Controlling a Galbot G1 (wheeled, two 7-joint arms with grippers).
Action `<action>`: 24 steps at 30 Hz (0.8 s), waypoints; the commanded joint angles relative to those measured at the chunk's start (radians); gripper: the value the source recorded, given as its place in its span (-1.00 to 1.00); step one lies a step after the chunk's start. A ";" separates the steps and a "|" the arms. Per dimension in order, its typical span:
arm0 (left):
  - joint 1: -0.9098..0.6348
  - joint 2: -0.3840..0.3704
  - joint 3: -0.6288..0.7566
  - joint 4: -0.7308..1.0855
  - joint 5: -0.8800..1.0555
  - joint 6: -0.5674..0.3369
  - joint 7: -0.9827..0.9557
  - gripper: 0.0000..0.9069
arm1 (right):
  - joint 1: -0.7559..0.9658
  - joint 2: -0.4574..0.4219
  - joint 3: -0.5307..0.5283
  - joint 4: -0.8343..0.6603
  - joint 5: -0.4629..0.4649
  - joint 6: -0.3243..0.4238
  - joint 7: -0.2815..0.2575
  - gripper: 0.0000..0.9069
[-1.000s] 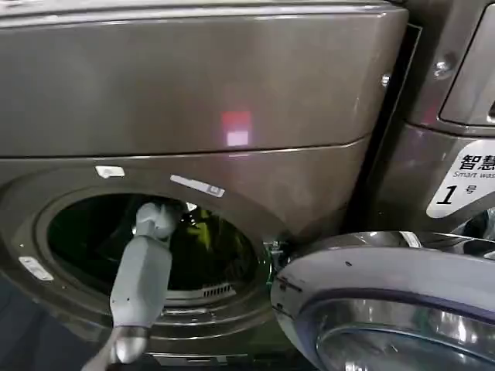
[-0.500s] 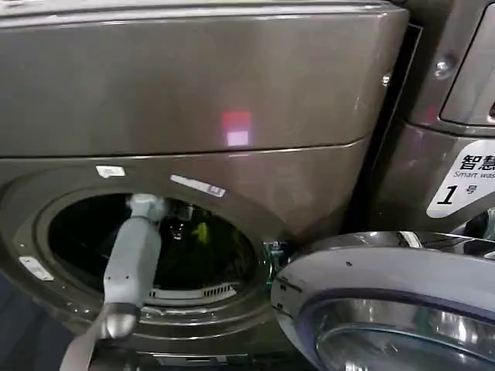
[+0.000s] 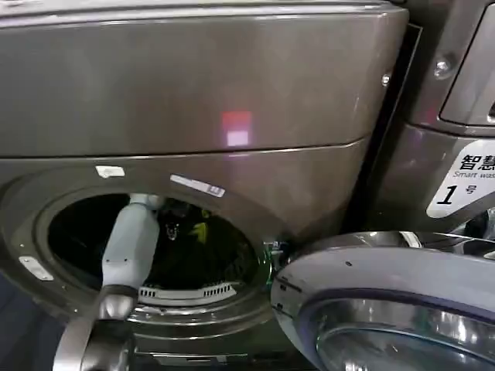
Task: Grasp the clothes from the dryer.
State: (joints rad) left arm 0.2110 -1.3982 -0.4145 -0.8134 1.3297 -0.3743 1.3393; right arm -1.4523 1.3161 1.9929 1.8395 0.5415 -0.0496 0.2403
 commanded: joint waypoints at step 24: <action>0.029 0.025 -0.011 0.106 -0.135 0.051 0.008 -1.00 | 0.007 0.009 -0.023 0.011 -0.007 0.002 -0.001 1.00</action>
State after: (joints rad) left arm 0.2277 -1.3760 -0.4281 -0.7091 1.2113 -0.3272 1.3439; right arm -1.4464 1.3244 1.9710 1.8486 0.5351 -0.0475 0.2397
